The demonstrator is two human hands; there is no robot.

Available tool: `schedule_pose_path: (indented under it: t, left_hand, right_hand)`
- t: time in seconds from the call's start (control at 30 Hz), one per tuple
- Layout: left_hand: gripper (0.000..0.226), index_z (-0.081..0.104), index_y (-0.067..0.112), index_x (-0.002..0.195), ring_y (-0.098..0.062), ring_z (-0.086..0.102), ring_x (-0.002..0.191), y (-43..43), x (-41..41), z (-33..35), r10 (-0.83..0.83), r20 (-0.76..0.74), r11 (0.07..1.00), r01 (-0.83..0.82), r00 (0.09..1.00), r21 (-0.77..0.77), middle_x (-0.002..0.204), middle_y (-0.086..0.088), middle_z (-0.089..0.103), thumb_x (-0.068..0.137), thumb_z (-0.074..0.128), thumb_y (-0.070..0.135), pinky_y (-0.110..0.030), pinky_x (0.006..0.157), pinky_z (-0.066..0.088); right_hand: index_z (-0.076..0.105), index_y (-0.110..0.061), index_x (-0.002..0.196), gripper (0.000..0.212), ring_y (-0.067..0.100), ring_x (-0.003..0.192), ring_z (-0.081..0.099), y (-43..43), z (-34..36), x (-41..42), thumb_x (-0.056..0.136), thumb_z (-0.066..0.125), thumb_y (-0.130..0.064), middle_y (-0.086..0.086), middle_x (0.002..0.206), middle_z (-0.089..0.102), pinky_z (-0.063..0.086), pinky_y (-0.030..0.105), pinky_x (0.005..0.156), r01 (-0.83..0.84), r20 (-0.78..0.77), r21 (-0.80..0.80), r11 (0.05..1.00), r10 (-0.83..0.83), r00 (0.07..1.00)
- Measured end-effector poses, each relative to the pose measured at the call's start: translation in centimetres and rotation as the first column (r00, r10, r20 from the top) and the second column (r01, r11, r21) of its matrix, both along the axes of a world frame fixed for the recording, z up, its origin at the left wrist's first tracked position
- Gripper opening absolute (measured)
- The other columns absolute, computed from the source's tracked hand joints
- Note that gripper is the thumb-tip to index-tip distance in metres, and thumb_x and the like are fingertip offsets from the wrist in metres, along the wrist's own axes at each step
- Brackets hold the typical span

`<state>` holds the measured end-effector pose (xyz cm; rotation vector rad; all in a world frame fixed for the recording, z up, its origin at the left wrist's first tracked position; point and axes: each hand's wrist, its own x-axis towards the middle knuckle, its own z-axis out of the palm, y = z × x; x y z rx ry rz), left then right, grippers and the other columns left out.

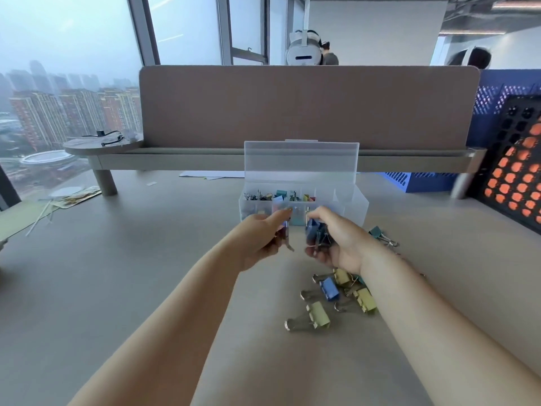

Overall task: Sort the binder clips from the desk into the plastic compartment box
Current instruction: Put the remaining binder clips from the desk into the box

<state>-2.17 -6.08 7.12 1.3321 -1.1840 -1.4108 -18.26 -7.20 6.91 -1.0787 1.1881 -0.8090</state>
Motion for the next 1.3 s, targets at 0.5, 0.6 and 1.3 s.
schedule_pose_path:
  t: [0.5, 0.6, 1.3]
  left_hand:
    - [0.023, 0.055, 0.004, 0.093, -0.019, 0.052, 0.075, -14.3, -9.0, 4.3, -0.061, 0.174, 0.984, 0.089, 0.983, -0.157, 0.083, -0.009, 0.051, 0.096, 0.05, 0.026, -0.032, 0.083, 0.053]
    - [0.016, 0.055, 0.005, 0.088, -0.018, 0.049, 0.068, -15.3, -8.6, 4.0, -0.095, 0.257, 0.986, 0.127, 0.962, -0.11, 0.083, -0.01, 0.051, 0.095, 0.049, 0.018, -0.031, 0.076, 0.052]
    - [0.019, 0.067, 0.007, 0.106, -0.016, 0.069, 0.084, -16.0, -6.7, 2.6, -0.171, 0.564, 0.956, 0.274, 0.808, -0.103, 0.103, -0.01, 0.069, 0.089, 0.061, 0.004, -0.025, 0.082, 0.057]
  right_hand:
    - [0.061, -0.003, 0.108, 0.021, 0.028, 0.102, 0.063, -13.8, 4.3, -4.6, 0.099, 0.048, -0.017, 0.017, 0.108, 0.064, 0.056, 0.034, 0.084, 0.173, 0.017, -0.087, 0.981, -0.172, 0.985]
    - [0.063, -0.004, 0.1, 0.016, 0.029, 0.093, 0.065, -14.7, 4.2, -4.8, 0.097, 0.049, -0.012, 0.018, 0.104, 0.066, 0.059, 0.037, 0.077, 0.135, -0.069, -0.073, 0.988, -0.14, 0.988]
    - [0.072, -0.011, 0.09, 0.016, 0.022, 0.089, 0.061, -15.9, 2.3, -6.3, 0.092, 0.059, -0.019, 0.01, 0.099, 0.066, 0.052, 0.024, 0.067, 0.031, -0.459, -0.321, 0.947, -0.184, 0.869]
